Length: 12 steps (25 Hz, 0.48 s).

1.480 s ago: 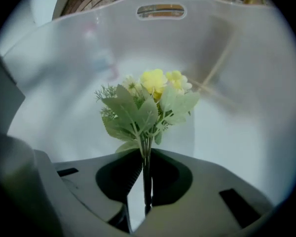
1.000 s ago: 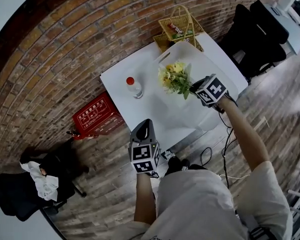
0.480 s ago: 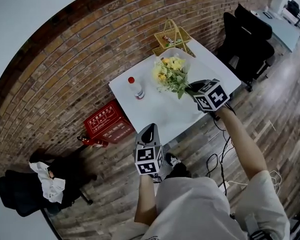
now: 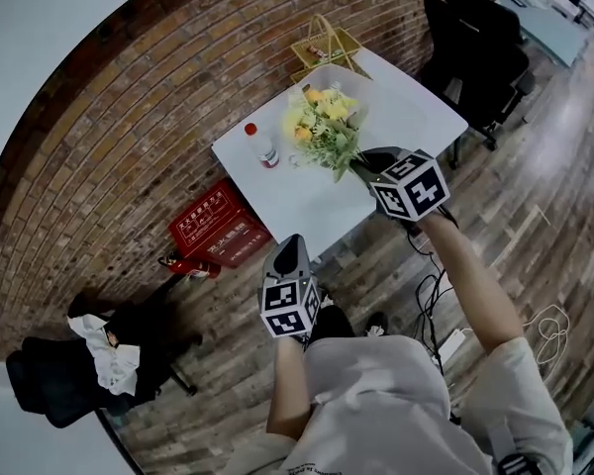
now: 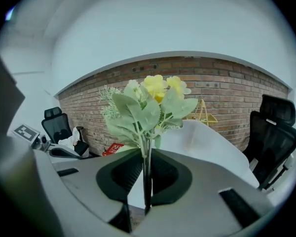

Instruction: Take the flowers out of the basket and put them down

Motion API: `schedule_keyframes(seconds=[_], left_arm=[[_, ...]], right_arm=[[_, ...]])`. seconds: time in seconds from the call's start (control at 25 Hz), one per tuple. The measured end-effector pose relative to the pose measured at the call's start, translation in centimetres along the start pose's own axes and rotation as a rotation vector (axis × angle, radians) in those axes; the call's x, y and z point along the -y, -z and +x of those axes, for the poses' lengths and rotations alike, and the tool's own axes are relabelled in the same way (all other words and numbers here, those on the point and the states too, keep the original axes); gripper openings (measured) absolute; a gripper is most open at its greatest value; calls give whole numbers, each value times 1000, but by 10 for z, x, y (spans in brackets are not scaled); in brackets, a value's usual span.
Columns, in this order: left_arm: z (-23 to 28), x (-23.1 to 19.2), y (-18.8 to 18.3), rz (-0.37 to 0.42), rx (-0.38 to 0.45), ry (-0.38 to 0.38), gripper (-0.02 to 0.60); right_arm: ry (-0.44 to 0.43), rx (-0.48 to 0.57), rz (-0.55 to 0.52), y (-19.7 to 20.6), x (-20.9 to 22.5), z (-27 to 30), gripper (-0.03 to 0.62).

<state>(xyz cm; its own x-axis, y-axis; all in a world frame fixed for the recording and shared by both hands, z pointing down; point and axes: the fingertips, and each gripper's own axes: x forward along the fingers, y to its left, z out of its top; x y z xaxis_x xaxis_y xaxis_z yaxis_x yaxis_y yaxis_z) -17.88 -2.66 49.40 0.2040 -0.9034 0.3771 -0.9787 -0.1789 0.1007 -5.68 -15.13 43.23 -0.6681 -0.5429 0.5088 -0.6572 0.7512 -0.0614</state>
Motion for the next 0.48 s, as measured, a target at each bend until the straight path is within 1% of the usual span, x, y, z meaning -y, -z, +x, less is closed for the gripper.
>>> schedule_keyframes(seconds=[0.28, 0.48], left_arm=[[21, -13, 2, 32, -17, 83, 25], [33, -49, -8, 62, -26, 135, 25]], right_arm=[[17, -24, 41, 26, -26, 7, 60], [47, -55, 72, 38, -46, 35, 60]])
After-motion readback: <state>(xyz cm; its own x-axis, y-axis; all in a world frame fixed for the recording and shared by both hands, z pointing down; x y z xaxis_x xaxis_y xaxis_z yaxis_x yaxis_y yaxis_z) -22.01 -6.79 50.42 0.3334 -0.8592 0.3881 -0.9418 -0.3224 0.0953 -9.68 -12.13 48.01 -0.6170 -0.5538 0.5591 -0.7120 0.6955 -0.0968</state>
